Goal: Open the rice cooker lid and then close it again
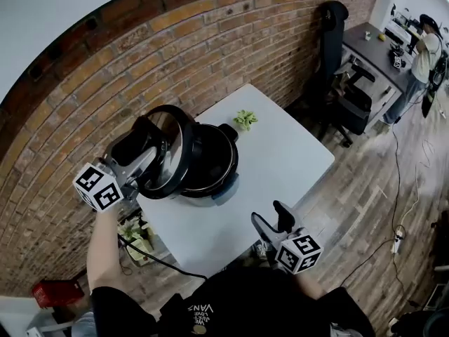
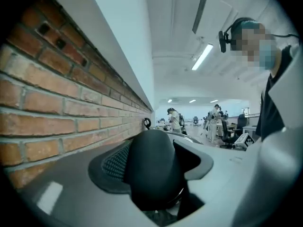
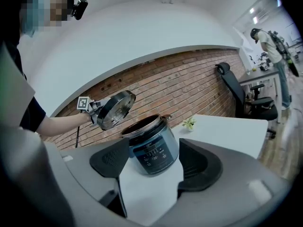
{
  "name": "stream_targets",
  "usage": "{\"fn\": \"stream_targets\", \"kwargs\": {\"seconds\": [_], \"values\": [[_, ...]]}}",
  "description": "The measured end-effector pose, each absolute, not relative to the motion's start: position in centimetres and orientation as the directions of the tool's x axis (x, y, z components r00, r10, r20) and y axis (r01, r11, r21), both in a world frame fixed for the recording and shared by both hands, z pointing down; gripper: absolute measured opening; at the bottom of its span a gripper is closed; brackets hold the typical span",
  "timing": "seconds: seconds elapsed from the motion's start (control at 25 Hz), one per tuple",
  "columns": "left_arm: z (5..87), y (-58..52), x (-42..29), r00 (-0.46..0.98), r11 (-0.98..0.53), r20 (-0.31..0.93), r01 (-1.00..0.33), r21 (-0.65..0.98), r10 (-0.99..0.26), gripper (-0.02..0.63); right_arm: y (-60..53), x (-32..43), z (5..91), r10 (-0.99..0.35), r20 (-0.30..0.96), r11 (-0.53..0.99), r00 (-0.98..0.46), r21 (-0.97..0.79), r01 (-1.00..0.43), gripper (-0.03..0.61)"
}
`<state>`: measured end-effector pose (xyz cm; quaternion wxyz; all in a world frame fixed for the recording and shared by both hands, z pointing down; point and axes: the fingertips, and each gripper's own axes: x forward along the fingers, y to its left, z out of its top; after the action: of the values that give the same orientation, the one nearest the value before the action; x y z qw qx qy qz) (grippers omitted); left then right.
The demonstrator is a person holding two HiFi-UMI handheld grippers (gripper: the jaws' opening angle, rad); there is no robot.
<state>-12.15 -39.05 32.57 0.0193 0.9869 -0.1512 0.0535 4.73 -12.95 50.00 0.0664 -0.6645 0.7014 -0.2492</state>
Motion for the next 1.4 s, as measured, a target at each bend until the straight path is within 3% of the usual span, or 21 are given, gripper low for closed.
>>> {"fn": "stream_targets", "kwargs": {"seconds": [0.24, 0.48, 0.8, 1.4], "values": [[34.8, -38.0, -5.7, 0.966, -0.993, 0.238, -0.085, -0.081, -0.102, 0.284, -11.0, 6.9, 50.5, -0.967, 0.252, -0.094, -0.022, -0.437, -0.894, 0.322], [39.7, -36.7, -1.9, 0.932, -0.996, 0.362, 0.049, -0.07, 0.02, 0.284, -9.8, 8.0, 50.9, -0.965, 0.261, -0.145, 0.026, -0.448, -0.882, 0.321], [43.8, -36.0, -0.7, 0.863, -0.983, 0.503, 0.121, -0.14, 0.035, 0.284, -9.1, 8.8, 51.6, -0.963, 0.267, -0.167, 0.042, -0.463, -0.871, 0.321], [44.5, -35.8, -0.5, 0.859, -0.977, 0.508, 0.164, -0.139, 0.072, 0.285, -9.8, 8.7, 52.2, -0.962, 0.273, -0.148, 0.017, -0.471, -0.87, 0.321]]}}
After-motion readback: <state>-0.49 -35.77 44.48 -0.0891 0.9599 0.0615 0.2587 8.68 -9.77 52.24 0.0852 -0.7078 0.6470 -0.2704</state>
